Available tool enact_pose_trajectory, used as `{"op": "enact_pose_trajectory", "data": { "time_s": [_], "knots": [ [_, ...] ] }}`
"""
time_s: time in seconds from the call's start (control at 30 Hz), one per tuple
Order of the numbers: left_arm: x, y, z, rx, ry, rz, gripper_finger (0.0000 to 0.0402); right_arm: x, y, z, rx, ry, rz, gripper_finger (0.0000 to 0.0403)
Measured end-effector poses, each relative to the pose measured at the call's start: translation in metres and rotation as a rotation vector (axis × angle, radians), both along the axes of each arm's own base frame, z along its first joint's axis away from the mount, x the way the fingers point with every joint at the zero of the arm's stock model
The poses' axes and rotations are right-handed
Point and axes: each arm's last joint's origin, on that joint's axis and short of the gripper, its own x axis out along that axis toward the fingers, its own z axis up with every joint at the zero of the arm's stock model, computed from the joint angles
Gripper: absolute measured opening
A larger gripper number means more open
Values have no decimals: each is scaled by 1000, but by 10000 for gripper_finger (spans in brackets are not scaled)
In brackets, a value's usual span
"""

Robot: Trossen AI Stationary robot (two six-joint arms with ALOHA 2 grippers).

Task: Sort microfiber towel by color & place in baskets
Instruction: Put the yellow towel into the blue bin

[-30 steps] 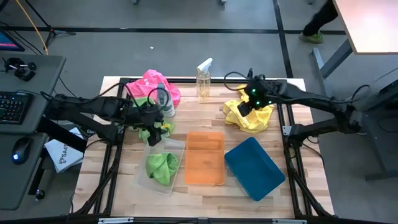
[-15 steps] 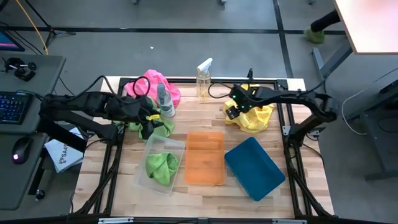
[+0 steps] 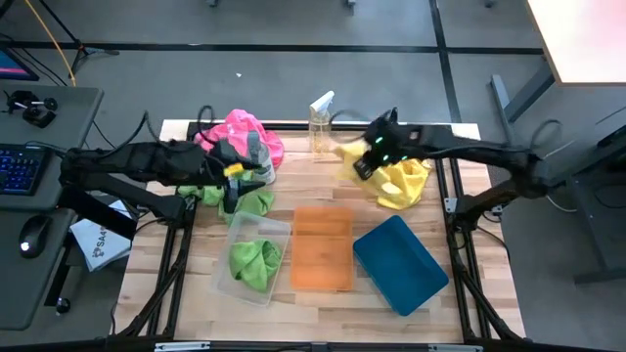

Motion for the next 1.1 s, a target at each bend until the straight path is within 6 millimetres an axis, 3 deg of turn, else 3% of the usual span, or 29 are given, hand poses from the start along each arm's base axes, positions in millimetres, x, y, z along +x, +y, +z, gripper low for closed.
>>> {"op": "enact_pose_trajectory", "data": {
  "time_s": [0.13,0.23,0.33,0.4,0.53,0.8,0.93,1.1],
  "knots": [
    [-1,6,17,74,-155,16,239,-22,19,81,-80,-259,107,8],
    [-1,10,29,122,-254,36,239,-44,36,127,-96,-426,192,4],
    [-1,14,37,158,-325,53,239,-62,57,151,-41,-540,314,3],
    [0,16,40,168,-358,63,239,-69,75,154,27,-556,373,3],
    [0,19,44,170,-392,82,239,-72,113,133,163,-425,449,2],
    [0,24,46,174,-418,111,239,-82,187,36,445,-8,365,1],
    [-1,27,46,177,-418,123,239,-99,198,-7,451,182,186,1],
    [-1,30,46,161,-422,122,239,-96,207,-42,511,174,90,0]
  ]
}}
